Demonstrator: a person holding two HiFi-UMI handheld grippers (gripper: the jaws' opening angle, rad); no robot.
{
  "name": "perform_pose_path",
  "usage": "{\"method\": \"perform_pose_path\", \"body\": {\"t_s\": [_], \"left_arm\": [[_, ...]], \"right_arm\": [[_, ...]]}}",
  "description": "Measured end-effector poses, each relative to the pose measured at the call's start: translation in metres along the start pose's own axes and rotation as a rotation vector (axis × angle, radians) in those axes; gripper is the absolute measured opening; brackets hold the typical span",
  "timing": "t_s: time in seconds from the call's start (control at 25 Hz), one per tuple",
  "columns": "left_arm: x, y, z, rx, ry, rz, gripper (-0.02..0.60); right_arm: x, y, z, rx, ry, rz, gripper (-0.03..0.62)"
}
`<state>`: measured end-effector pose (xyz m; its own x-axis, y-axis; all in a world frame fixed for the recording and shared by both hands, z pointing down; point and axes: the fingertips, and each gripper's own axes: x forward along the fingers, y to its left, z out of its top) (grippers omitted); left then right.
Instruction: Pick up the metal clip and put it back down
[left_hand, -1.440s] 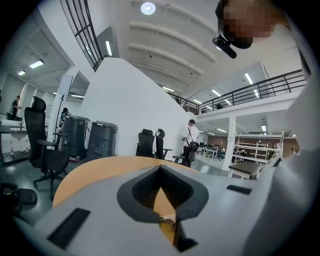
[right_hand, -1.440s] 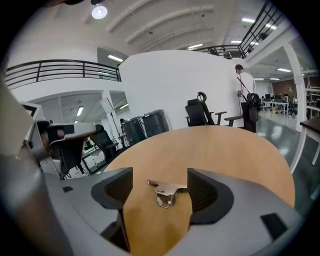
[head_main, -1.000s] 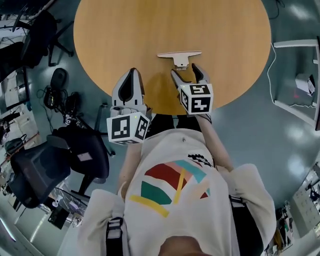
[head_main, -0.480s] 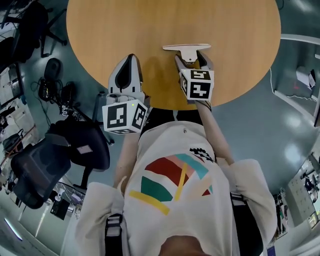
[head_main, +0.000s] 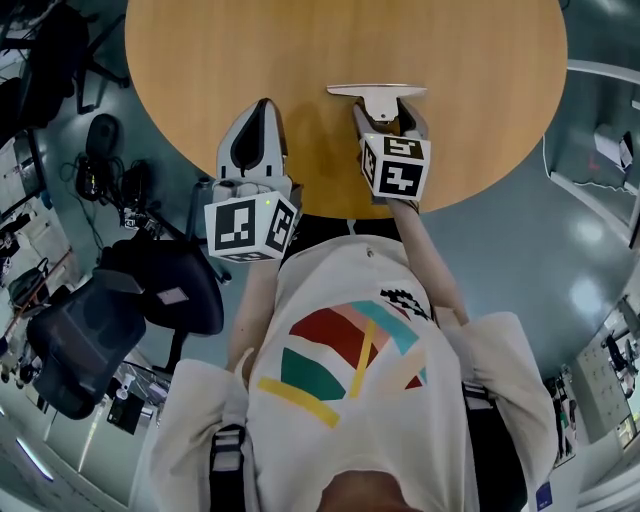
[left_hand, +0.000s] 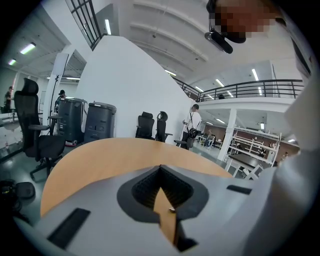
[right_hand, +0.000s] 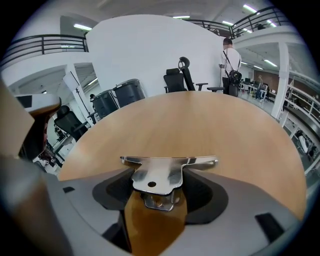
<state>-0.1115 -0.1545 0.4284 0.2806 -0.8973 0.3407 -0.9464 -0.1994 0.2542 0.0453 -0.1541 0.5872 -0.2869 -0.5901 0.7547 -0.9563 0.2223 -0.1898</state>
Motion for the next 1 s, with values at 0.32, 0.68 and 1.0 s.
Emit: {"method": "perform_pose_path", "body": {"t_s": [0.32,0.68,1.0], "left_arm": [[0.0,-0.005,0.014,0.005,-0.044,-0.002,0.041],[-0.023,-0.034,0.07,0.064,-0.16,-0.033,0.042],[-0.038,-0.081,0.12,0.123,-0.257,-0.09,0.041]], "right_arm": [[-0.022,-0.006,0.037,-0.011,-0.108,0.027,0.304],[-0.139,0.015,0.15,-0.107,-0.468,0.105,0.304],[-0.239,0.028,0.2,-0.203,-0.704,0.194,0.304]]}}
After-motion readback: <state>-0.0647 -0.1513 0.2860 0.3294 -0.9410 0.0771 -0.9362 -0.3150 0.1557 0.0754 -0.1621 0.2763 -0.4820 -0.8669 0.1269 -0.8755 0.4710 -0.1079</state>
